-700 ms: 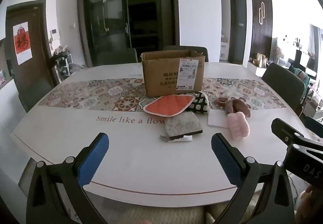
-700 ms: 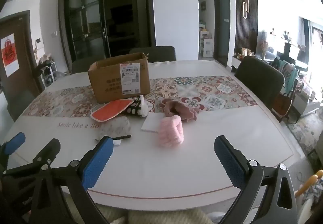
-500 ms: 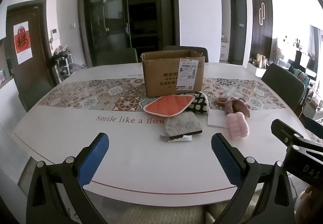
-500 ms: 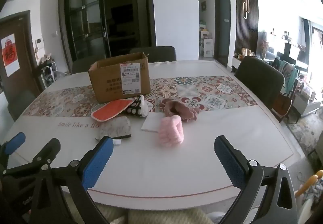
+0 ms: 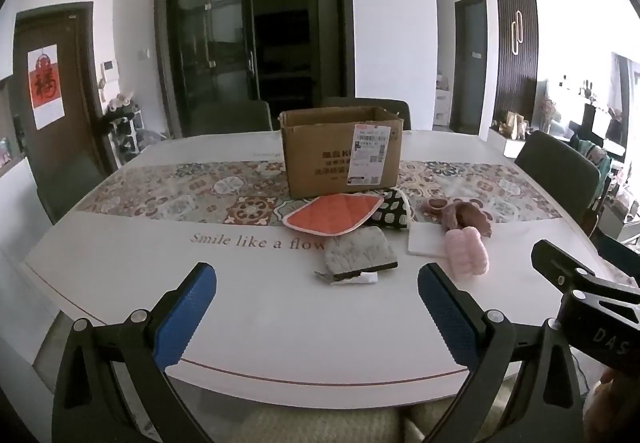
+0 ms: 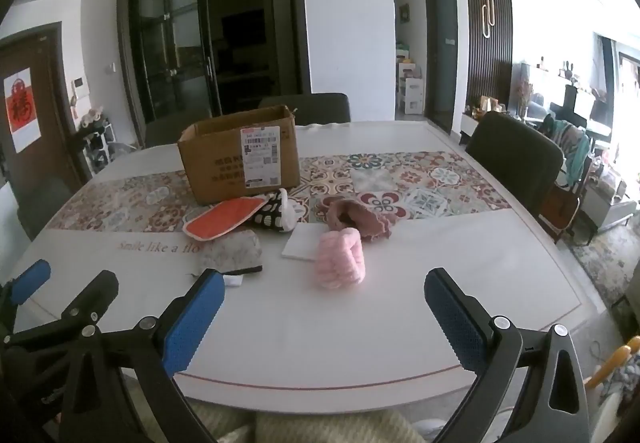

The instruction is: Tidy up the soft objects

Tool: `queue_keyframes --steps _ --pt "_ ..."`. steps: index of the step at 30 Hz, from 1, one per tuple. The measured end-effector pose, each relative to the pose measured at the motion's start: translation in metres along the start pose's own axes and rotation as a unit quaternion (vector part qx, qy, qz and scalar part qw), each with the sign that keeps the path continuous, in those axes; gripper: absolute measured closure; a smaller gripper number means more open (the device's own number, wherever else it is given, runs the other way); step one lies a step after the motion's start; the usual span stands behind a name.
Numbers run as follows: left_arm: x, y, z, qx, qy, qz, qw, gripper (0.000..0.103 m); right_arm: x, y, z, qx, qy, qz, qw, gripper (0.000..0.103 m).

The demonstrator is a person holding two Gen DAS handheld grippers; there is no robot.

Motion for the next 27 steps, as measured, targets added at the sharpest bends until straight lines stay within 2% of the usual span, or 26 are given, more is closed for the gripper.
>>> queue_keyframes --steps 27 --pt "-0.0044 0.0001 -0.0018 0.012 0.007 -0.007 0.9999 0.0 -0.0041 0.0014 -0.0012 0.0 0.0 -0.001 1.0 0.001"
Point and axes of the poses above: each gripper's, at about its wrist camera, not at the fingertips, and y roughly against the way its jaws point, x to its right, z to its underside, the point moved 4 cm from there along -y, roughly the way its jaws point, and after that the axes turned 9 degrees about -y, right-handed, at the moved point
